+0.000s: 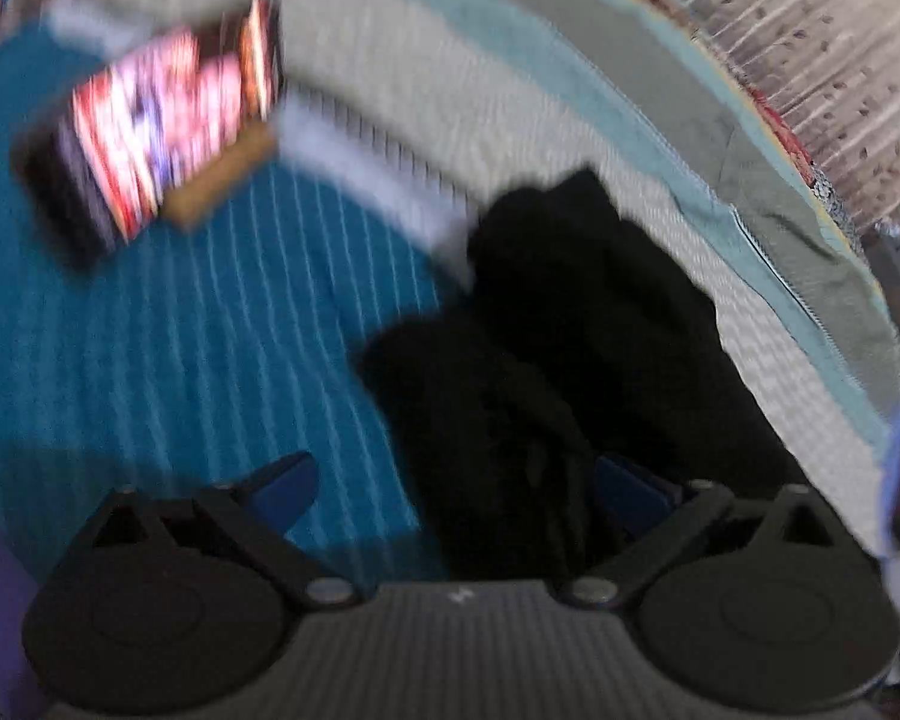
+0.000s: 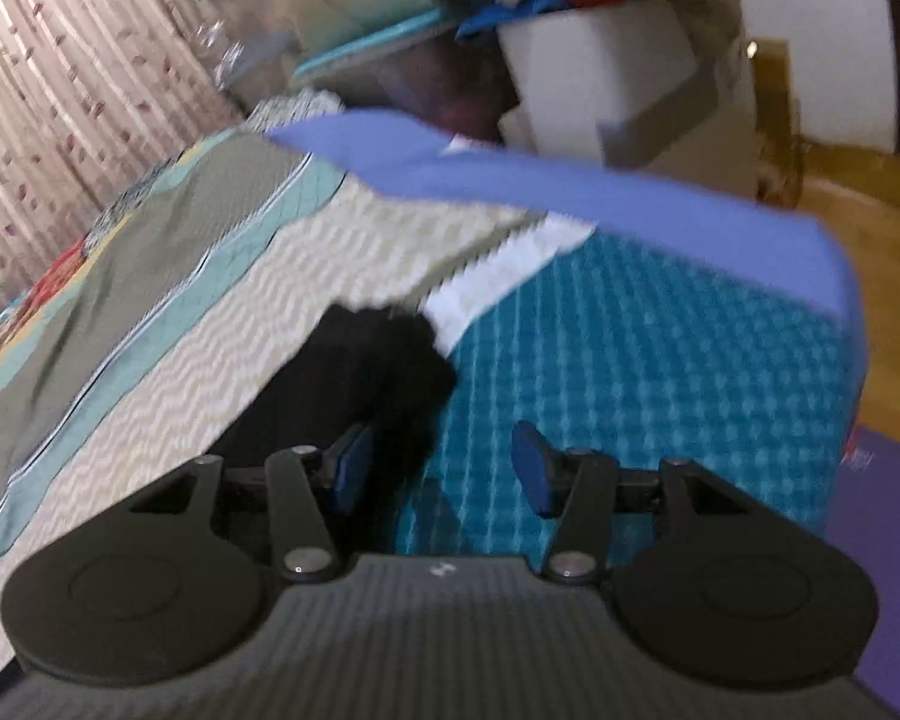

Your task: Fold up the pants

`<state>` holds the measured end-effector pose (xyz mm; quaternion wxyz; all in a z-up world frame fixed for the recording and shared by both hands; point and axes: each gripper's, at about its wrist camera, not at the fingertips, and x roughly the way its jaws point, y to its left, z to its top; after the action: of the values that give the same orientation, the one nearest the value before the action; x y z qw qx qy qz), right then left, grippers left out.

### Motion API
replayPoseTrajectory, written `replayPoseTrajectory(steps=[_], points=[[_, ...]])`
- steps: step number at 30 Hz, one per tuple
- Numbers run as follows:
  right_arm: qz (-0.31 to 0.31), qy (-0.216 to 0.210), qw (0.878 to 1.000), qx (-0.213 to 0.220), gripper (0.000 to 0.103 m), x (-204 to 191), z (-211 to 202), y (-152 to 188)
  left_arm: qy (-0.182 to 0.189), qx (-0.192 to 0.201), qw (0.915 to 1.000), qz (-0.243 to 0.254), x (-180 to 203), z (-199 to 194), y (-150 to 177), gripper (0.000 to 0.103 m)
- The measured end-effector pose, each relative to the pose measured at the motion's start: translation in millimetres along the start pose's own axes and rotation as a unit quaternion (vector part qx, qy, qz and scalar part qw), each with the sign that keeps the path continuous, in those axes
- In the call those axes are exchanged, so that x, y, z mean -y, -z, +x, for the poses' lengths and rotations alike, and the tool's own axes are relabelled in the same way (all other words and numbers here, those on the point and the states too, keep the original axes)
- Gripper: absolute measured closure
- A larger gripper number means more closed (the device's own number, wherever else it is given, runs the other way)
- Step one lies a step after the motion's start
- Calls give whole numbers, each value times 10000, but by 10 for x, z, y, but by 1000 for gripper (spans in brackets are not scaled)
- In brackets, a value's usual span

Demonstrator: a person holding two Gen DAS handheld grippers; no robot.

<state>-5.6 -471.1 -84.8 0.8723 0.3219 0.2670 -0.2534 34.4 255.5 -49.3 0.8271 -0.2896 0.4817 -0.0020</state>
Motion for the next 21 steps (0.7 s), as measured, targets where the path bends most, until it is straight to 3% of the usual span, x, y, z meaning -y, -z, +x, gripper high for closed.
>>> replayPoseTrajectory(steps=[1, 2, 3, 4, 5, 6, 9, 13, 17, 21], points=[[16, -66, 10000, -26, 49, -40, 23, 22, 78, -88, 9999, -28, 5, 57, 53, 32], [7, -108, 9999, -3, 49, -86, 35, 23, 139, -172, 9998, 9, 38, 104, 81, 57], [-33, -110, 9999, 38, 49, -138, 52, 22, 174, -230, 9996, 57, 74, 143, 109, 75], [-69, -104, 9999, 48, 50, -169, 80, 10, 152, -252, 9995, 92, 115, 165, 121, 86], [-110, -113, 9999, 12, 59, -208, 113, 3, 94, -237, 9996, 136, 151, 172, 124, 94], [-184, -168, 9996, -92, 80, -222, 167, -17, 87, -198, 9996, 153, 175, 156, 128, 95], [-478, 42, 9988, -14, 95, -341, 128, -11, 250, 9, 9997, 75, 175, -26, 100, 95], [-424, -48, 9973, 604, 96, -362, -199, -50, 720, 307, 9969, -67, 218, -326, -47, 95], [-1009, 55, 9871, 1245, 100, -615, -471, -135, 1093, 646, 9919, -54, 366, -524, -338, 95], [-841, 208, 9880, 1277, 98, -637, -441, -350, 1272, 855, 9881, 104, 635, -453, -775, 95]])
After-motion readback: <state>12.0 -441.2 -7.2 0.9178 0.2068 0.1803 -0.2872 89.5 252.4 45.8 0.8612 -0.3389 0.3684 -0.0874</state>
